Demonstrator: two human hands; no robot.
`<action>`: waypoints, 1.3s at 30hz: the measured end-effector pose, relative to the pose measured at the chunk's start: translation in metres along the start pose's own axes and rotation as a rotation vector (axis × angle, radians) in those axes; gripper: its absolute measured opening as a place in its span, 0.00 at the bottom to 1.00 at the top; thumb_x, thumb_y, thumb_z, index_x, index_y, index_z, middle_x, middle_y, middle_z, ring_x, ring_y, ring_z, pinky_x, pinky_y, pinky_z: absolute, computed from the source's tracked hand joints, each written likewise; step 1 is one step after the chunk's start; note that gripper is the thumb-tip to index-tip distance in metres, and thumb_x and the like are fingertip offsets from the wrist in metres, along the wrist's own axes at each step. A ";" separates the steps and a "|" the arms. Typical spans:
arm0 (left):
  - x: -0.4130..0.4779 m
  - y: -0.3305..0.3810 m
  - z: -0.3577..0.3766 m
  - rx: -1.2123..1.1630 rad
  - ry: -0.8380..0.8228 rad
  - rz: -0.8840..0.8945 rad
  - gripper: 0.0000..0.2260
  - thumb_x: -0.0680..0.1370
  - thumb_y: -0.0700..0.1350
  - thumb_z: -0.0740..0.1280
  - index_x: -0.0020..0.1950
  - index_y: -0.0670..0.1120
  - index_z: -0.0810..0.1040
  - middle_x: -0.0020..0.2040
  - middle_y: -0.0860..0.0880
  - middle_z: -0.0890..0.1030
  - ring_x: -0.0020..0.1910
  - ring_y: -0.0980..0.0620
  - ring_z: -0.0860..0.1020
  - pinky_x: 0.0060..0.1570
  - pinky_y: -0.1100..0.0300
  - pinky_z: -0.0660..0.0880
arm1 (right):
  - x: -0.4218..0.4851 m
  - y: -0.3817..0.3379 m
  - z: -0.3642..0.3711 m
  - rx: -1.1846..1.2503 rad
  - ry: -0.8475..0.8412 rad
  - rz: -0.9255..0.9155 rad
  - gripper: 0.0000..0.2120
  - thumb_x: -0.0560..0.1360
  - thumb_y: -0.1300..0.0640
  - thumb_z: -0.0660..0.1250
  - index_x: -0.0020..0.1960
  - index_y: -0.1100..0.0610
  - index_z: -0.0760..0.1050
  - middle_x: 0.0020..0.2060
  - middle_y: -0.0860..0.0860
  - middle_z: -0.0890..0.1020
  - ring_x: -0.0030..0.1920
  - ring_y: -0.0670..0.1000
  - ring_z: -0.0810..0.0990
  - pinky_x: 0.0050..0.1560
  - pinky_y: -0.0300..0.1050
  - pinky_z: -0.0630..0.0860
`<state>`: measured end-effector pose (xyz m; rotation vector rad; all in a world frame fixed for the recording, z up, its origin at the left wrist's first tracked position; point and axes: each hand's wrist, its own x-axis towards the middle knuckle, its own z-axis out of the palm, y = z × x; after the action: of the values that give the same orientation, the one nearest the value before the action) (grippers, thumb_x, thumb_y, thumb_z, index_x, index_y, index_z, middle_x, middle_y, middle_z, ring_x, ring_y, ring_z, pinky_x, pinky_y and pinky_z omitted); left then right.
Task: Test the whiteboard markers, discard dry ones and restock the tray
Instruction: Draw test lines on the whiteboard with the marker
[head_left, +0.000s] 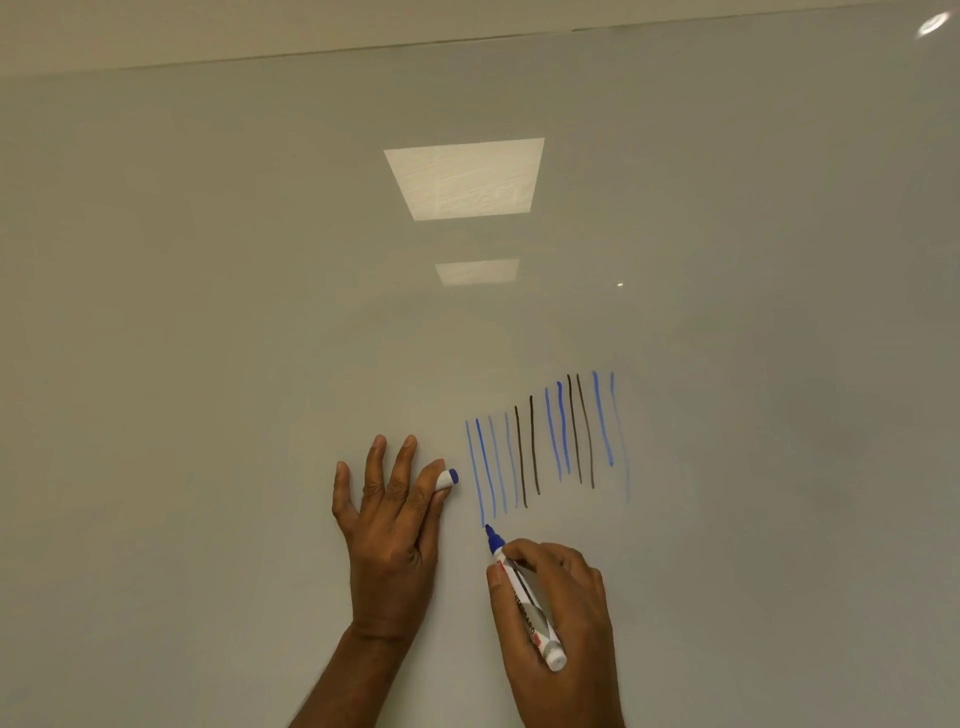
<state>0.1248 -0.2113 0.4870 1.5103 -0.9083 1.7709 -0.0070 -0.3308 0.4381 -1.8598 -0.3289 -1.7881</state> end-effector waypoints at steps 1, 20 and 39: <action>0.000 0.000 0.000 -0.005 -0.003 -0.006 0.16 0.83 0.49 0.65 0.66 0.43 0.81 0.71 0.41 0.76 0.77 0.39 0.68 0.73 0.28 0.59 | -0.002 0.003 0.002 0.009 0.005 0.026 0.11 0.77 0.41 0.65 0.60 0.35 0.72 0.50 0.33 0.77 0.51 0.39 0.78 0.51 0.40 0.80; 0.003 0.094 -0.110 -1.062 -0.119 -1.219 0.11 0.82 0.47 0.63 0.55 0.40 0.79 0.50 0.40 0.87 0.53 0.41 0.86 0.51 0.55 0.83 | -0.050 -0.058 -0.036 0.442 -0.243 0.510 0.27 0.64 0.21 0.62 0.57 0.31 0.77 0.50 0.31 0.81 0.52 0.36 0.81 0.54 0.35 0.79; -0.030 0.116 -0.144 -1.232 -0.143 -1.466 0.13 0.83 0.41 0.62 0.65 0.43 0.80 0.52 0.33 0.84 0.53 0.37 0.85 0.52 0.49 0.84 | -0.081 -0.075 -0.037 0.494 -0.283 0.519 0.31 0.71 0.28 0.62 0.61 0.49 0.77 0.56 0.45 0.83 0.57 0.44 0.82 0.60 0.47 0.79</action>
<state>-0.0459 -0.1589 0.4307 0.8733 -0.4413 -0.0591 -0.0854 -0.2729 0.3734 -1.6390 -0.3170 -0.9927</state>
